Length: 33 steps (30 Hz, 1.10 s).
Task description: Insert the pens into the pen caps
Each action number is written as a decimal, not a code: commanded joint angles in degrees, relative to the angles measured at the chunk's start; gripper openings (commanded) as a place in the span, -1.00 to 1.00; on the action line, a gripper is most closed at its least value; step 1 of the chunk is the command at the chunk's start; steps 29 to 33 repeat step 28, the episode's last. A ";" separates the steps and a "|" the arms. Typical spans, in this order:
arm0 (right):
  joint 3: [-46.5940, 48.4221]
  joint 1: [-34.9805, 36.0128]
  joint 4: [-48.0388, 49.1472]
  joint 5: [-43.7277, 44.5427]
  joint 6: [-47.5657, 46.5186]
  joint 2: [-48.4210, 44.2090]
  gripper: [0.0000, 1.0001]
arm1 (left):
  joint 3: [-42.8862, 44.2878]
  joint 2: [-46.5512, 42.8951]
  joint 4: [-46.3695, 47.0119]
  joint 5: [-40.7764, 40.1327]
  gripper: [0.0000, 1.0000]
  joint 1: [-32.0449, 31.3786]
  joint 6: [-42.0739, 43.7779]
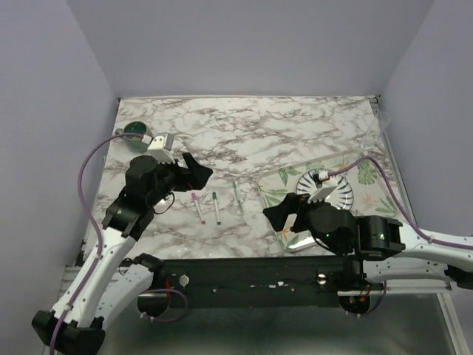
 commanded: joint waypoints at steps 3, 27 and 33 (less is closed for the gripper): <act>4.12 0.22 -0.26 2.12 -1.76 1.63 1.00 | -7.19 -13.52 18.00 8.29 0.97 -0.17 7.99; 2.11 0.30 10.82 4.50 -8.62 1.55 1.00 | -15.74 -28.13 25.59 14.18 0.97 -0.17 5.53; 2.19 0.30 10.65 4.58 -8.62 1.55 1.00 | -15.83 -28.04 25.68 14.10 0.97 -0.17 5.53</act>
